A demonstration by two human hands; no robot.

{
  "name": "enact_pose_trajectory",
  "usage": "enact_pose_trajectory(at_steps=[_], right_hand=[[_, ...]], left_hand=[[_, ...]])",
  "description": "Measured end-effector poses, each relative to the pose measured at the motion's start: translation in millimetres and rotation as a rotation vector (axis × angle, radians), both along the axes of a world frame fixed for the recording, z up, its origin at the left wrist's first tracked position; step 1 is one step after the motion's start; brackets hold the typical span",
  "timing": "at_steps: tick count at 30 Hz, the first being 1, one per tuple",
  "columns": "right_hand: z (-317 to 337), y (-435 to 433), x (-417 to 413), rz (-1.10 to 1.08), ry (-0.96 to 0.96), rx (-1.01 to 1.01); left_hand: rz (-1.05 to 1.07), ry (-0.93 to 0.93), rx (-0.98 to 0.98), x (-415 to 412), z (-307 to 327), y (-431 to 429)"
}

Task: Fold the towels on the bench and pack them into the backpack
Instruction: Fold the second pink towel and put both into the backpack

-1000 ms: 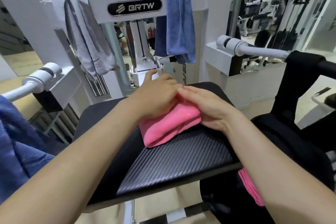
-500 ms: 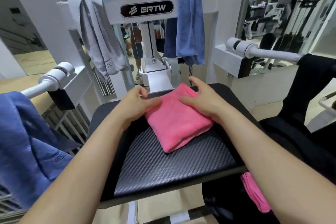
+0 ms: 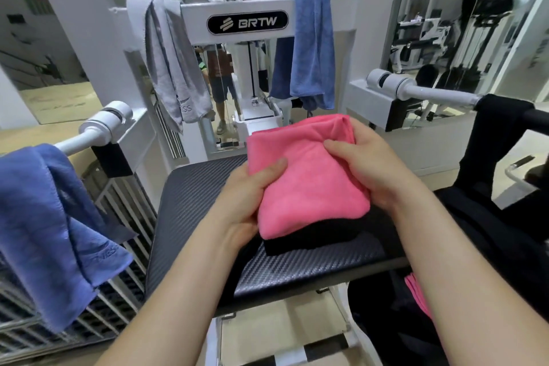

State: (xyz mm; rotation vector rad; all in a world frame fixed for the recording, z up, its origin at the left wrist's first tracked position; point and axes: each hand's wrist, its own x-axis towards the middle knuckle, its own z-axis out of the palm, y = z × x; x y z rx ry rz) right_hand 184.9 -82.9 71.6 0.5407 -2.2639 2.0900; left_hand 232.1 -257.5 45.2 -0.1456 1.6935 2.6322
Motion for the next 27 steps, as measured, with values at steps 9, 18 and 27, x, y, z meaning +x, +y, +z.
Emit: enact_pose_trajectory(at_steps=[9,18,27], right_hand=[[-39,-19,42,-0.546,0.167,0.782],[-67,-28,115,-0.021,0.504,1.159],[-55,-6,168,-0.143,0.304,0.466]], left_hand=[[0.167,-0.006,-0.931,13,-8,-15],[-0.296,-0.058,-0.368,70,-11,-34],[-0.123,0.467,-1.19,110,-24,-38]])
